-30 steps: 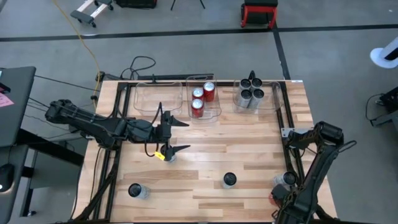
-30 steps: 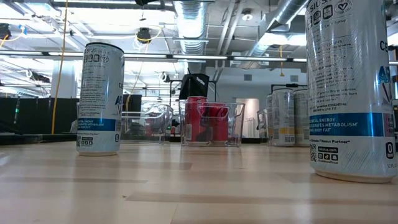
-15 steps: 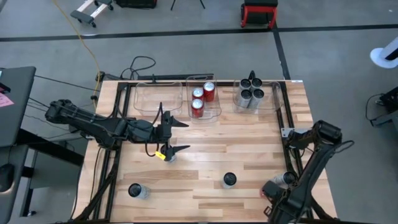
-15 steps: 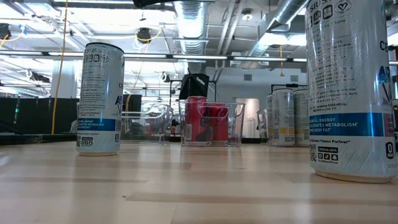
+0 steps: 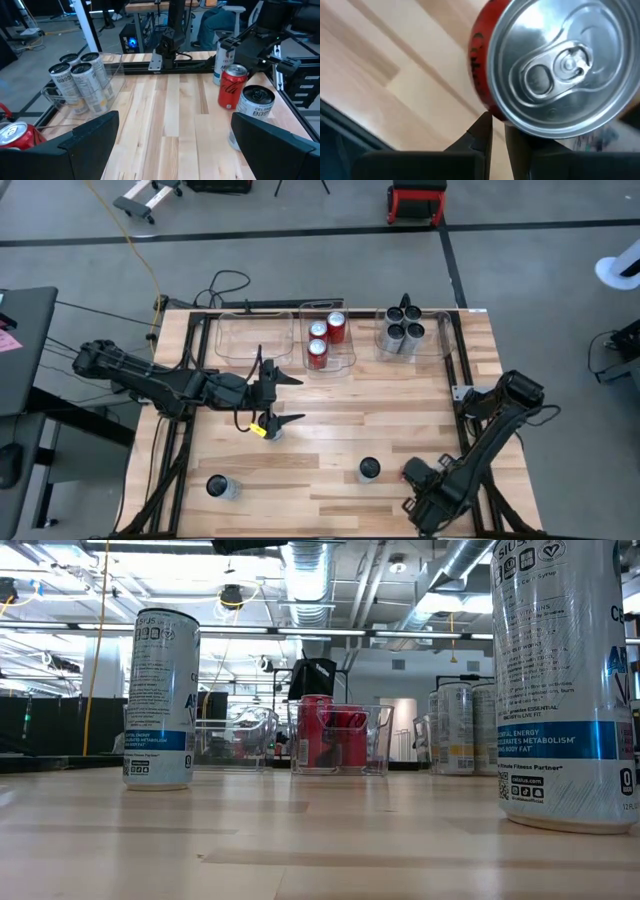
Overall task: Sort soda cans
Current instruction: Put the red-black soda can into the middle transparent bin
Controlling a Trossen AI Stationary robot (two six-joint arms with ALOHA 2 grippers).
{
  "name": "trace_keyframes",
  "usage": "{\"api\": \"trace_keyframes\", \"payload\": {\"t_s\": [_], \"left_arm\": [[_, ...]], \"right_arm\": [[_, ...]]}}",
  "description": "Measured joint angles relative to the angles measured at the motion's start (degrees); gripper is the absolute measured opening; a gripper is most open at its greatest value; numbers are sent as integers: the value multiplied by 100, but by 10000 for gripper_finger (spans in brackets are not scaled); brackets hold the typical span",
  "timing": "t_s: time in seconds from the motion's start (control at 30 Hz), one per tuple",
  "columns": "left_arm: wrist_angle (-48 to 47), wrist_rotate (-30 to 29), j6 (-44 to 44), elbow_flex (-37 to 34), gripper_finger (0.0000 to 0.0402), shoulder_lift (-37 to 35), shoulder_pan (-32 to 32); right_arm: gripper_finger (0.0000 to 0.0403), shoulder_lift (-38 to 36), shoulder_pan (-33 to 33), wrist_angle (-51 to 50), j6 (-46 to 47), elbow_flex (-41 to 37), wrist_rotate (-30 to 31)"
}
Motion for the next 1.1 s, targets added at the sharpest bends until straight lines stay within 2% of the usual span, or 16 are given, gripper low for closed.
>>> {"api": "trace_keyframes", "payload": {"t_s": [0.27, 0.47, 0.83, 0.9, 1.03, 1.1], "left_arm": [[-21, -2, 0, 2, 383, 0, 0], [-131, -9, 0, 0, 383, 0, -1], [-168, -164, 14, 0, 383, 0, 1], [-168, -164, 44, 2, 383, 0, 1], [-148, -208, 46, 1, 383, 0, 1], [-152, -279, 46, 0, 383, 0, 1]], "right_arm": [[70, -1, -454, 14, -709, 0, 537], [71, -105, -643, 196, -692, 9, 530], [104, -790, -515, -29, -1049, 881, 617], [107, -940, -554, -180, -1243, 1052, 941], [108, -1231, -692, -233, -1872, 1134, 2256], [108, -1300, -816, -227, -2292, 1134, 2664]]}}
